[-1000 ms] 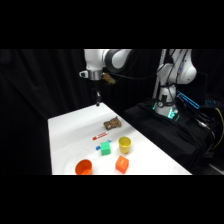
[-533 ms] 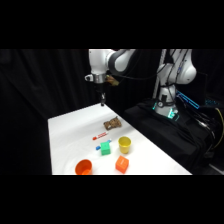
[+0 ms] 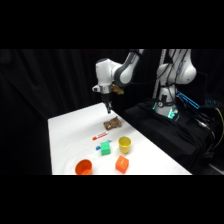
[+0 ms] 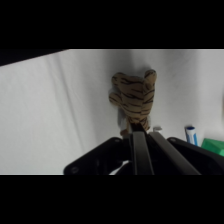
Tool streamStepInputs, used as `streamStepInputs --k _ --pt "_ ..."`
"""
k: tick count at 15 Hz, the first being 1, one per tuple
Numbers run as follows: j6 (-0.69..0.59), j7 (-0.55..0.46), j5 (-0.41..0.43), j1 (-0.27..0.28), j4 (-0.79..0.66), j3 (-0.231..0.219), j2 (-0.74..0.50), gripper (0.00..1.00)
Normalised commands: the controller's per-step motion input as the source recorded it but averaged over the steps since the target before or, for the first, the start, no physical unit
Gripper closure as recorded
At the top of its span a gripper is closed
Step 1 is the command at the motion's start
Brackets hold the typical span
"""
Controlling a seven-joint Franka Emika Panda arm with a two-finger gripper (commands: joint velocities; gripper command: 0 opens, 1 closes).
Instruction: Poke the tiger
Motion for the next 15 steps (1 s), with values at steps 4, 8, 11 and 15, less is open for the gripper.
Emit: streamStepInputs --k 4,8,11,15 --pt "0.31 -0.24 0.246 -0.043 -0.03 0.086 0.27 0.94" --pt "0.26 -0.20 0.177 -0.080 0.02 0.126 0.28 0.94" --pt "0.12 -0.15 0.124 -0.108 0.06 0.124 0.19 0.95" --pt "-0.08 -0.13 0.056 -0.092 0.01 0.065 -0.08 0.95"
